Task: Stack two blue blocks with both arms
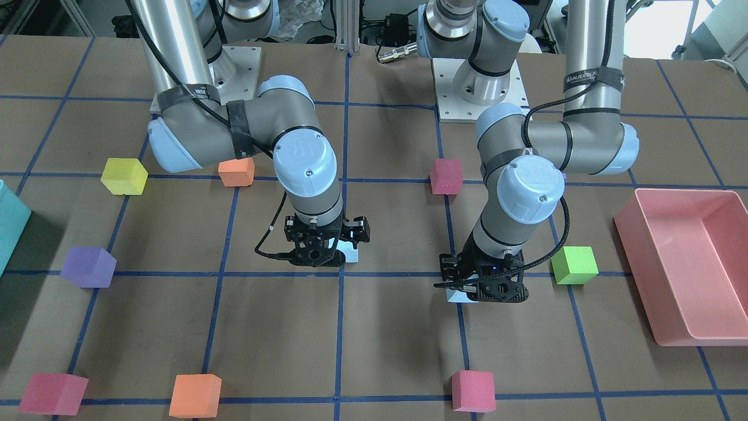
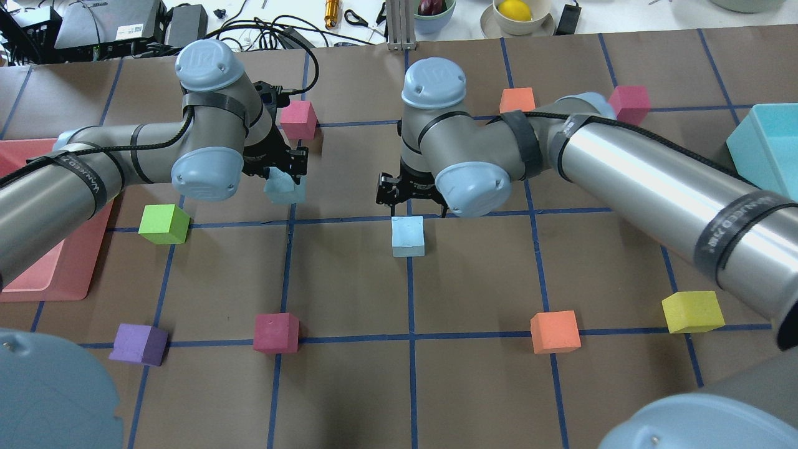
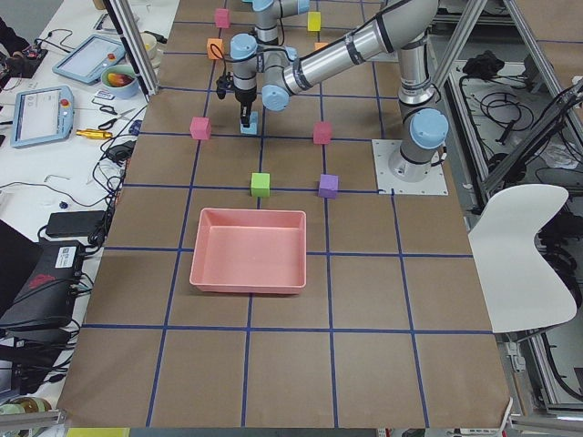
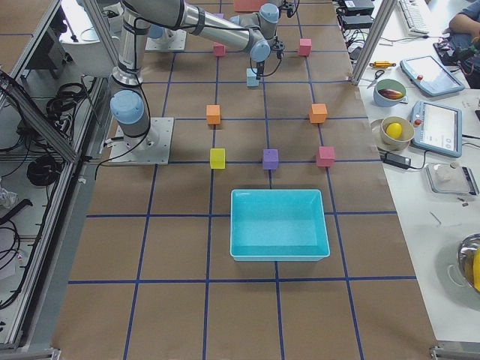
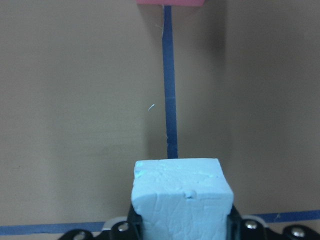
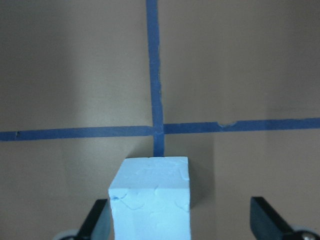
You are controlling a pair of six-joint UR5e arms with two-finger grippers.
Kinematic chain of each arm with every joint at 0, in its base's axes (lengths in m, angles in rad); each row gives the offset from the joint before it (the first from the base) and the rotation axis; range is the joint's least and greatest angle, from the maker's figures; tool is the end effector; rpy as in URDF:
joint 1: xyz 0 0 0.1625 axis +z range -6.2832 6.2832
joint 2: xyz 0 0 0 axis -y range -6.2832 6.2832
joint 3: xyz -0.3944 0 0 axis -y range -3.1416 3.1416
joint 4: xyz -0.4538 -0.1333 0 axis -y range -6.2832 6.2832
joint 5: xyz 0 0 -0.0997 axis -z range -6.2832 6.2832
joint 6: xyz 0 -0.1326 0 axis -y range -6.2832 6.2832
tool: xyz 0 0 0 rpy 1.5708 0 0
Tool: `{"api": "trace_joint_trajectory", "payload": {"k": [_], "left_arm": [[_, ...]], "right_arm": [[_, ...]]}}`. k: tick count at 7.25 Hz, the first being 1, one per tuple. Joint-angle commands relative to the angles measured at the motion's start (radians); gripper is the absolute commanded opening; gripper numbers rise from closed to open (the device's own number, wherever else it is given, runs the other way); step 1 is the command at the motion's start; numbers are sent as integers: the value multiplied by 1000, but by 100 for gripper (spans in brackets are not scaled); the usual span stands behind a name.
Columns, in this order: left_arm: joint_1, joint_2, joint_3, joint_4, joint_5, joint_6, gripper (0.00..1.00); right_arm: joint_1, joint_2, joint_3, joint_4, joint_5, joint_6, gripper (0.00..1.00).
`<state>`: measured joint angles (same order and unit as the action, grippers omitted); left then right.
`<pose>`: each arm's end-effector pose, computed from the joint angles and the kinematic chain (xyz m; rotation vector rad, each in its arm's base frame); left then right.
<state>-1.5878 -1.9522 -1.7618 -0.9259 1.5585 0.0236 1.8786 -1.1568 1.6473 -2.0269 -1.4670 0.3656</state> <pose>-0.1457 -0.6349 0.1577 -0.0642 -3.1268 0.1135 0.3383 -0.5788 0.1746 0.0909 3.0519 0.1020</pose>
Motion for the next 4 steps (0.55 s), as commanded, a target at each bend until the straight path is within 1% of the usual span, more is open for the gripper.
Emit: {"api": "trace_joint_trajectory", "payload": {"k": [1, 2, 3, 4], "left_arm": [[-38, 33, 31, -46, -21, -65, 0], [-87, 29, 85, -98, -35, -146, 0], [-162, 24, 137, -138, -23, -203, 0], [-219, 18, 163, -164, -5, -259, 0]], "right_arm": [[-125, -169, -21, 197, -7, -89, 100], [-165, -234, -18, 255, -56, -124, 100], [-174, -280, -18, 333, -76, -192, 100], [-176, -318, -18, 377, -76, -206, 100]]}}
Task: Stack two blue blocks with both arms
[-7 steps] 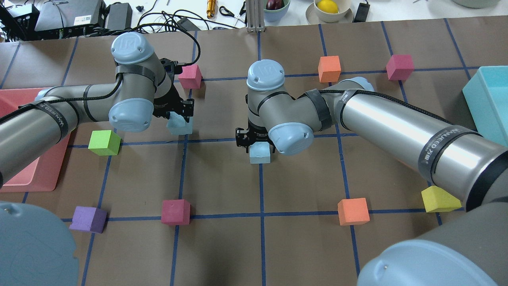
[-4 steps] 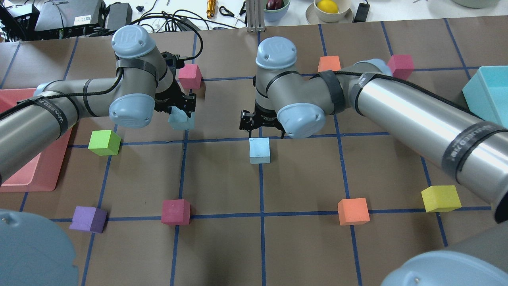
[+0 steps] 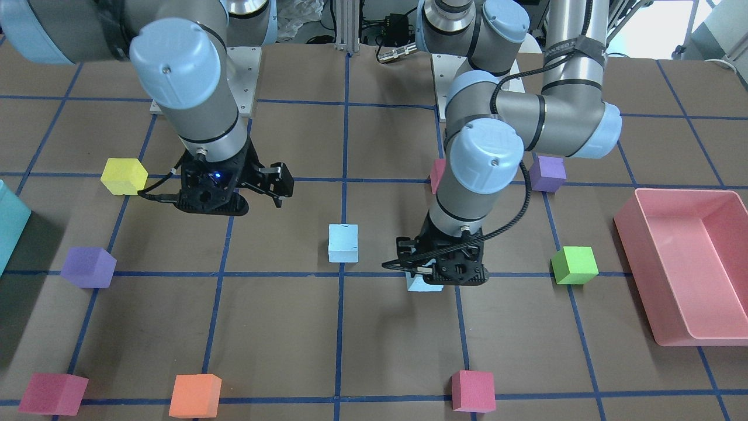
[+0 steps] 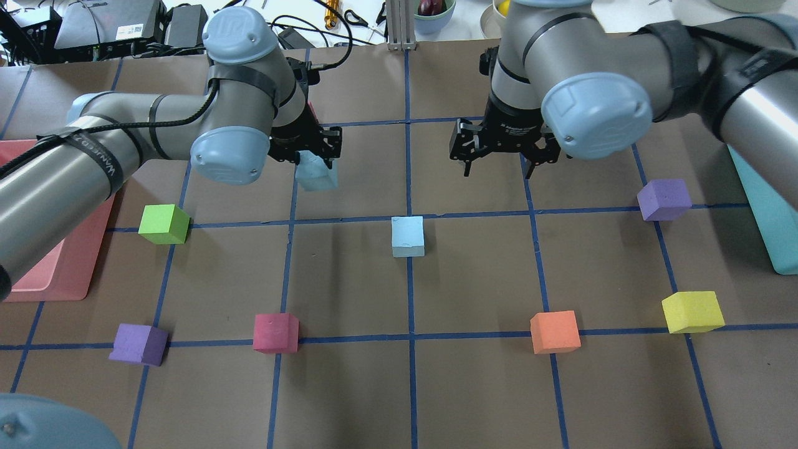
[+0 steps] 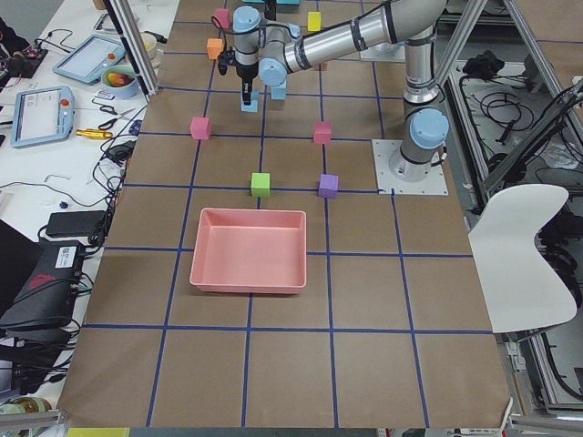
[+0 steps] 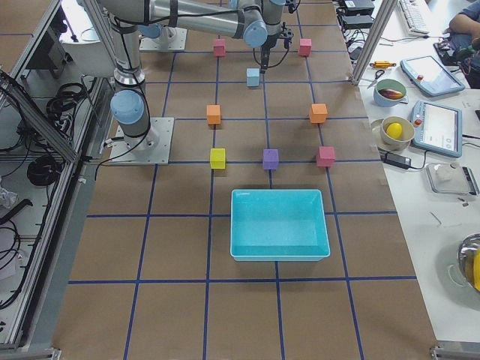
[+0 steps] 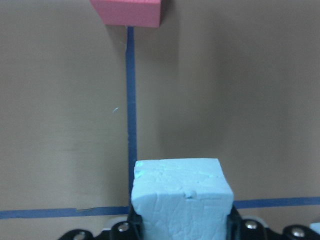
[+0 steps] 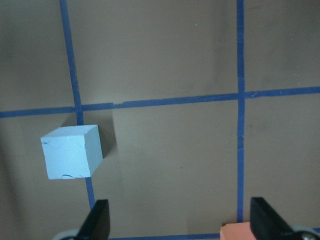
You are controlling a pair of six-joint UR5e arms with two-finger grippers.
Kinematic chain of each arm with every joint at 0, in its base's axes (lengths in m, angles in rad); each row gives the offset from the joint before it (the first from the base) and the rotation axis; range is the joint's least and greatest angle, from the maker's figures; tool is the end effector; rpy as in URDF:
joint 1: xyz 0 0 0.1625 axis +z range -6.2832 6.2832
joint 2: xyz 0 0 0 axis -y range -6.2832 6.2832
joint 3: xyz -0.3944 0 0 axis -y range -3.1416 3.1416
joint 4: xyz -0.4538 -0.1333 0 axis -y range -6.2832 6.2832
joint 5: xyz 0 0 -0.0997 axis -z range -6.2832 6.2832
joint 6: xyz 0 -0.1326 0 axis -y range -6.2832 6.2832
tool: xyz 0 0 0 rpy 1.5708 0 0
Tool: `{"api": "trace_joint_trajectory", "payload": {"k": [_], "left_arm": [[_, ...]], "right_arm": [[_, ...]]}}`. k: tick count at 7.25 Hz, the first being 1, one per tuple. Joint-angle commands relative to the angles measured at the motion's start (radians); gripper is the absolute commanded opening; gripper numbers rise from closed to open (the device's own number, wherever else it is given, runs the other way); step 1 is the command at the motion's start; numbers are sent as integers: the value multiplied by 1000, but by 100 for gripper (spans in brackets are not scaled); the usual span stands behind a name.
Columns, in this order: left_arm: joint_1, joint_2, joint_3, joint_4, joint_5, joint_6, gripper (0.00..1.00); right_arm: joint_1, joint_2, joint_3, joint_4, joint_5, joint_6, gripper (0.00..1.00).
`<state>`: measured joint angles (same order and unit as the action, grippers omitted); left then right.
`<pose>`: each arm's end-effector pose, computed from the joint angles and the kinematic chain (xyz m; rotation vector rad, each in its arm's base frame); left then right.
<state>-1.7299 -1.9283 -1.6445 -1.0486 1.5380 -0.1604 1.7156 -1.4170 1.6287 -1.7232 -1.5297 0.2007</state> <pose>-0.2407 -0.6314 0.2194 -0.0003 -3.0920 0.1309 0.2233 -0.5695 0.3187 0.0888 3.1084 0.1018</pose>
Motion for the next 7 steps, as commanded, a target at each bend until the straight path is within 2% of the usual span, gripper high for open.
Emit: {"api": "trace_joint_trajectory", "payload": {"k": [1, 4, 6, 7], "left_arm": [[-114, -14, 36, -44, 4, -153, 0], [-198, -60, 34, -36, 2, -284, 0], [-246, -67, 31, -36, 13, -300, 0], [-252, -64, 31, -44, 14, -301, 0]], "right_arm": [[-21, -97, 0, 102, -15, -75, 100], [-83, -137, -3, 151, -10, -173, 100], [-97, -149, -7, 157, -13, -187, 100], [-114, -173, -23, 148, -73, -182, 100]]}}
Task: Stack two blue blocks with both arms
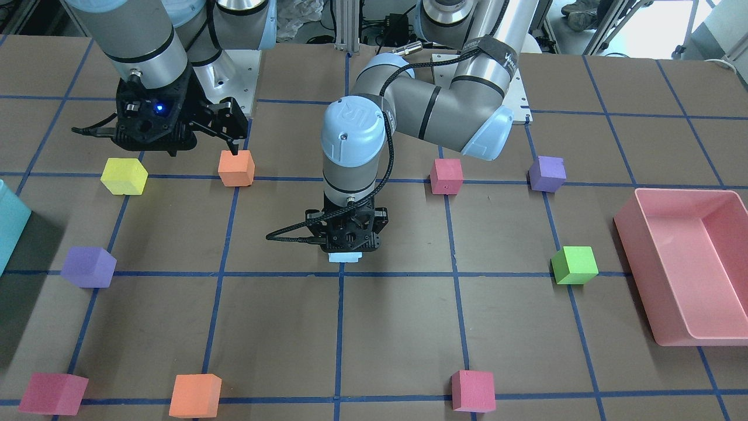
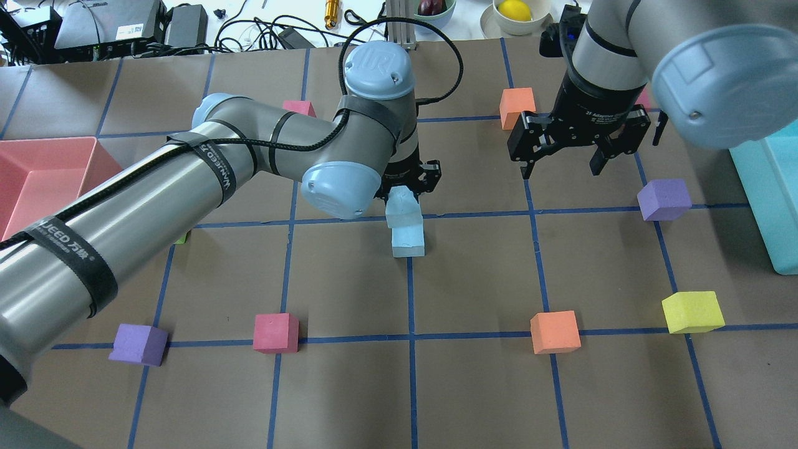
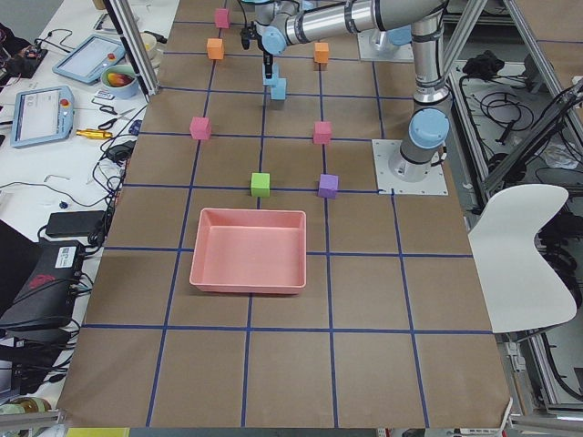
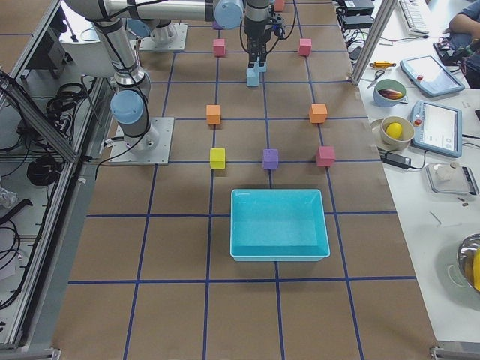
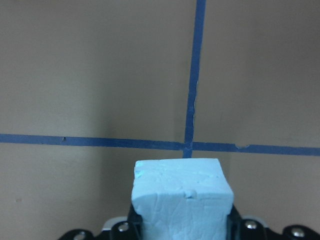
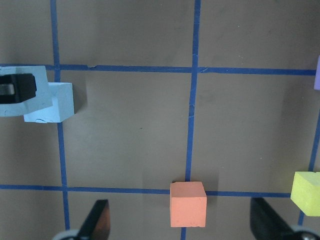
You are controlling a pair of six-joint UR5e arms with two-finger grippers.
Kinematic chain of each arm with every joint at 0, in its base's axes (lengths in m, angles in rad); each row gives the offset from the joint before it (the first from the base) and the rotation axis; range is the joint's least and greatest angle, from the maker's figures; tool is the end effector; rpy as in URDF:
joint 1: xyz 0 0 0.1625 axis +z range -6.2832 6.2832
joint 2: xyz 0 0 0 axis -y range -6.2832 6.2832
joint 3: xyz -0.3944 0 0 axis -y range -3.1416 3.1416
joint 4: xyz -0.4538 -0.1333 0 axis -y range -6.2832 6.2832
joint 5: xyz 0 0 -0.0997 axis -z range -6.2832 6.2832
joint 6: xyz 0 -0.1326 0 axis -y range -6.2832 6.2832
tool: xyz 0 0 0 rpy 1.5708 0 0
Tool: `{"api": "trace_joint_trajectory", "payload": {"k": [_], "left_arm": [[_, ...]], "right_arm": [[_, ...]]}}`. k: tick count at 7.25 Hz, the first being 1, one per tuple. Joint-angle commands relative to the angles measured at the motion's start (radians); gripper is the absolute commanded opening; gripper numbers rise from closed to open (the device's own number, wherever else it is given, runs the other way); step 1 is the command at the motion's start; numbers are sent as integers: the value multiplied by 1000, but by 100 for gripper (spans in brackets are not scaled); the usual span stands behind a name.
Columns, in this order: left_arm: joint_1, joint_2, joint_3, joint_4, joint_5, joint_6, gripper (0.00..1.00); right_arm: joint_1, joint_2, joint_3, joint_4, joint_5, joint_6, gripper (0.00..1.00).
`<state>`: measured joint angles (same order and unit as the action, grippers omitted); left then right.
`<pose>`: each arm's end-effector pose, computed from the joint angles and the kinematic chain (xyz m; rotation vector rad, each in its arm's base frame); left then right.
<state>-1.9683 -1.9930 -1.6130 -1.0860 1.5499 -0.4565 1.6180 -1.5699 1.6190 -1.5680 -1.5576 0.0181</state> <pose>-0.3847 -0.5648 0.1885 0.0915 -3.1127 0.0154 0.1607 -0.5393 0.3970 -0.0450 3.1287 0.0818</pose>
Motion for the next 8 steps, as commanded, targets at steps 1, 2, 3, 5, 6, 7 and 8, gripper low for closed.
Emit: {"api": "trace_joint_trajectory", "payload": {"k": [1, 2, 3, 5, 6, 7, 8], "left_arm": [[-17, 3, -7, -11, 4, -7, 0], [-15, -3, -14, -8, 4, -5, 0], [-15, -3, -30, -2, 4, -5, 0], [-15, -3, -44, 0, 4, -5, 0], [-15, -4, -44, 1, 1, -7, 4], [-15, -10, -44, 5, -10, -17, 77], [-15, -21, -42, 6, -14, -49, 100]], "right_arm": [[-48, -25, -19, -3, -58, 0, 100], [-65, -25, -16, 6, -56, -6, 100], [-67, -27, -16, 9, -58, -7, 100], [-61, -32, -28, 11, -53, -3, 100], [-64, -36, -28, 38, -53, -6, 100], [-64, -36, -28, 64, -52, -6, 100], [-64, -36, -28, 62, -50, -6, 100]]}}
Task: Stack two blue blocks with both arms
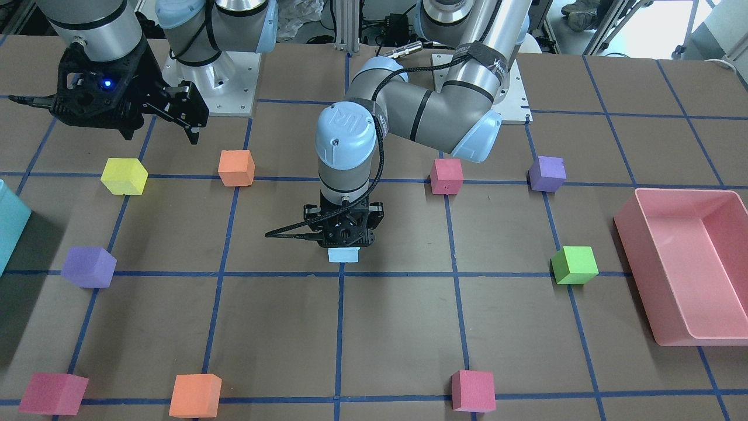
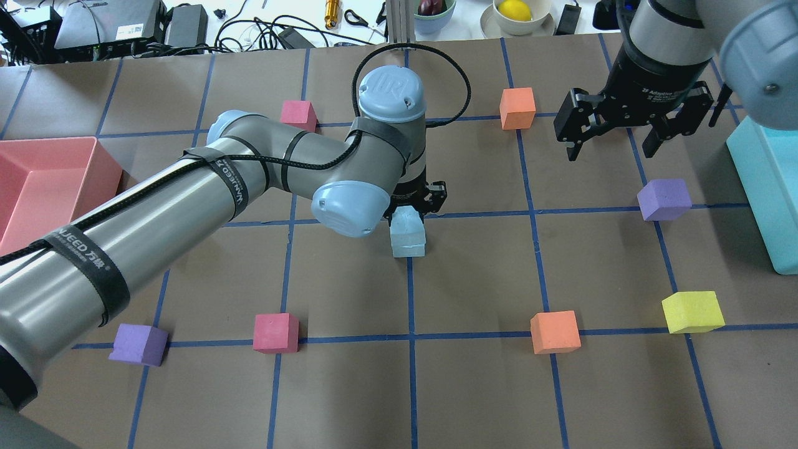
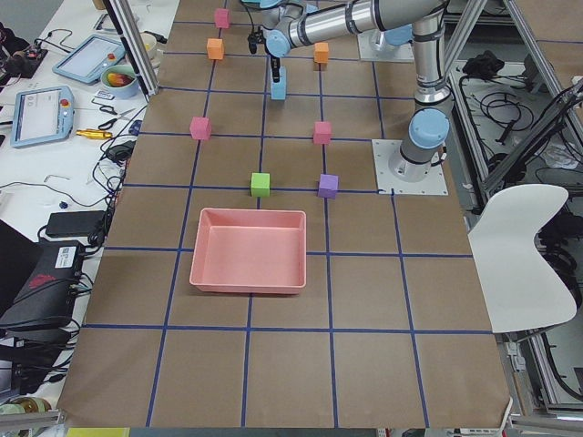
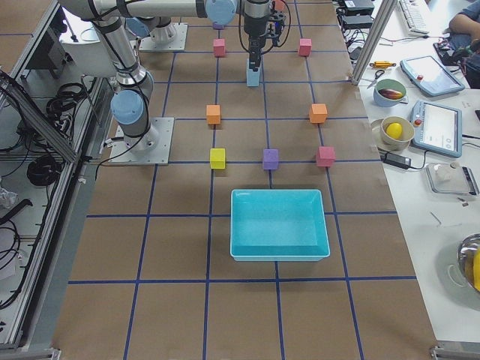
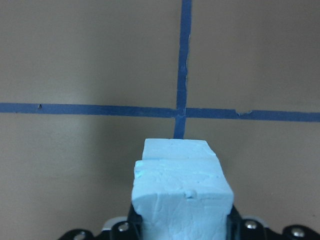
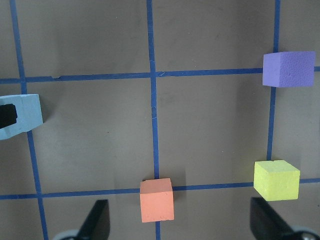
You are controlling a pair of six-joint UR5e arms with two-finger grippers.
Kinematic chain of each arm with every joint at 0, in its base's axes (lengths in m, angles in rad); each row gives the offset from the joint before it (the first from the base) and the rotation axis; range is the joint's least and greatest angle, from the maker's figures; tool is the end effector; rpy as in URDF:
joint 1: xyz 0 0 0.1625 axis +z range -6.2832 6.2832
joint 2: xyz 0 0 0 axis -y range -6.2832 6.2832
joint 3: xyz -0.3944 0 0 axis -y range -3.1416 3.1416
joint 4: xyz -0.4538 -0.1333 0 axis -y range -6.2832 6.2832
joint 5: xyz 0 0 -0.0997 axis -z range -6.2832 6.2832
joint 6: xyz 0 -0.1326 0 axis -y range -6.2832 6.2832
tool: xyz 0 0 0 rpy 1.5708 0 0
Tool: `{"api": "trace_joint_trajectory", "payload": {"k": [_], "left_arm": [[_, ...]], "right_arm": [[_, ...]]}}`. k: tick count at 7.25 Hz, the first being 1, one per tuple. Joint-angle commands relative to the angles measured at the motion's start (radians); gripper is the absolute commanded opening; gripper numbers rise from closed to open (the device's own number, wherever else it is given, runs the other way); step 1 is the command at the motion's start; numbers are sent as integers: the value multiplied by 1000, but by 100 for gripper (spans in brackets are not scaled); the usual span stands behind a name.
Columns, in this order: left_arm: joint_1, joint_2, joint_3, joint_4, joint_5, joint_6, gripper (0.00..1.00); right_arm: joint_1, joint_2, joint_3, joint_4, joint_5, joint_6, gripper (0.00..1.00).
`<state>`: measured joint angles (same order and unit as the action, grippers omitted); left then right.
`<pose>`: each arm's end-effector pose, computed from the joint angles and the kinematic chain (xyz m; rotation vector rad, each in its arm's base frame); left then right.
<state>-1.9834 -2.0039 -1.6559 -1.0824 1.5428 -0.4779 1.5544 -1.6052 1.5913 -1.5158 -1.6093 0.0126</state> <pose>-0.3883 -0.5455 0.1602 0.1028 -3.1269 -0.0609 0.1194 -0.5364 0.4265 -0.0438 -3.1022 -0.0639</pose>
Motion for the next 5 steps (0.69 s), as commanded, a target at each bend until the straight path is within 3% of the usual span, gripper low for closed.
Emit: {"api": "trace_joint_trajectory", "payload": {"k": [1, 2, 4, 5], "left_arm": [[0, -7, 7, 4, -7, -28, 100], [12, 26, 17, 2, -7, -15, 100], [95, 110, 69, -48, -49, 65, 100], [160, 164, 108, -142, -43, 217, 100]], "right_arm": [[1, -1, 3, 12, 11, 0, 100], [4, -1, 0, 11, 75, 1, 100], [1, -1, 3, 11, 68, 1, 100], [3, -2, 1, 13, 74, 12, 100]]}}
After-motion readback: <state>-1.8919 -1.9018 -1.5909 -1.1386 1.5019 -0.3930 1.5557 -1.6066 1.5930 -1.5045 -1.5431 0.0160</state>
